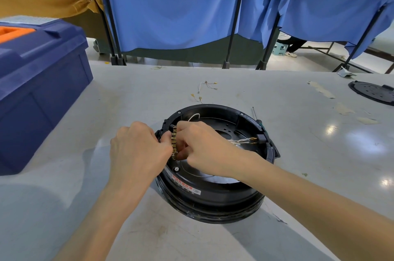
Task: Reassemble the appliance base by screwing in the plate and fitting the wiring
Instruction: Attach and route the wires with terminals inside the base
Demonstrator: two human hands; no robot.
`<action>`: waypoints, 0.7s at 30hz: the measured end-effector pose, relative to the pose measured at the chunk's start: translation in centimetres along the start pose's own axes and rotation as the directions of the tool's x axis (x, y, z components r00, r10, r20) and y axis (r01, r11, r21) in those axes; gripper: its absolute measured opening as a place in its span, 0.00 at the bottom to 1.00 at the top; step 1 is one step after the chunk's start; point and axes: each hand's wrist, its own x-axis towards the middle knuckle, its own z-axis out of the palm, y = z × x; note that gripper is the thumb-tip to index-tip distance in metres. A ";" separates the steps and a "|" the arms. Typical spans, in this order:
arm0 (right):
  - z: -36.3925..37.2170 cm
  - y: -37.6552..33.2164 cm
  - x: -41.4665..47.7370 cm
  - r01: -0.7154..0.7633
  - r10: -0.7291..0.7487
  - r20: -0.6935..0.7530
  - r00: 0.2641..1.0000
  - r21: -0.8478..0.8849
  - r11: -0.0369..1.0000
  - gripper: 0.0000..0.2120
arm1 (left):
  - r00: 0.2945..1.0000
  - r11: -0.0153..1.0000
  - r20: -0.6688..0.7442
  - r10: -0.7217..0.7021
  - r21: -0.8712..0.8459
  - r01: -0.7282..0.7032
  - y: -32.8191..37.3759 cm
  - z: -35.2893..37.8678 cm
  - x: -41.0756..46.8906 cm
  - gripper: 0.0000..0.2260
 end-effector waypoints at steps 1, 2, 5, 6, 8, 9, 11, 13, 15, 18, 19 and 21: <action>0.1 -0.1 0.1 -0.011 0.011 0.000 1.000 -0.013 1.000 0.03 | 1.000 1.000 0.000 -0.009 -0.008 0.009 -0.1 0.0 0.1 0.22; 0.1 -0.2 0.2 -0.021 0.021 -0.002 1.000 -0.023 1.000 0.05 | 1.000 1.000 0.000 -0.017 -0.017 0.017 -0.2 0.1 0.1 0.22; 0.2 -0.6 0.2 -0.048 0.048 -0.017 0.999 -0.017 0.999 0.07 | 1.000 0.999 -0.005 -0.008 -0.038 0.008 -0.2 0.2 0.2 0.22; 0.2 -0.7 0.2 -0.056 0.056 -0.025 0.998 -0.014 0.998 0.07 | 1.000 0.999 -0.005 0.002 -0.040 -0.002 -0.2 0.2 0.2 0.23; 0.3 -0.8 0.1 -0.076 0.076 -0.029 0.997 0.006 0.997 0.06 | 1.000 0.999 0.004 0.006 -0.040 -0.005 -0.1 0.1 0.2 0.23; 0.3 -0.8 0.0 -0.101 0.102 -0.026 0.994 0.051 0.994 0.06 | 1.000 0.999 0.007 0.002 -0.040 -0.002 -0.1 0.1 0.2 0.23; -0.1 -0.6 -0.5 -0.188 0.198 -0.023 0.980 0.234 0.954 0.08 | 1.000 0.999 0.006 0.000 -0.041 0.000 -0.1 -0.1 0.2 0.24; -0.9 -0.2 -1.2 -0.267 0.314 -0.061 0.948 0.387 0.883 0.09 | 1.000 0.999 0.010 -0.001 -0.039 0.002 -0.1 -0.4 0.2 0.25; -1.6 0.2 -2.1 -0.339 0.406 -0.040 0.913 0.478 0.810 0.07 | 1.000 0.999 0.021 -0.013 -0.030 0.013 -0.1 -0.5 0.3 0.25; -1.9 -0.3 -2.7 -0.445 0.434 0.162 0.886 0.561 0.698 0.11 | 0.999 1.000 0.029 -0.028 0.012 0.028 0.0 -0.5 0.2 0.23; -1.8 -0.5 -2.6 -0.479 0.451 0.210 0.867 0.594 0.646 0.11 | 0.999 0.999 0.025 -0.035 0.029 0.034 0.1 -0.5 0.2 0.23; -1.6 -0.8 -2.2 -0.538 0.495 0.273 0.825 0.649 0.539 0.11 | 0.999 0.997 0.010 -0.040 0.069 0.039 0.2 -0.5 0.0 0.23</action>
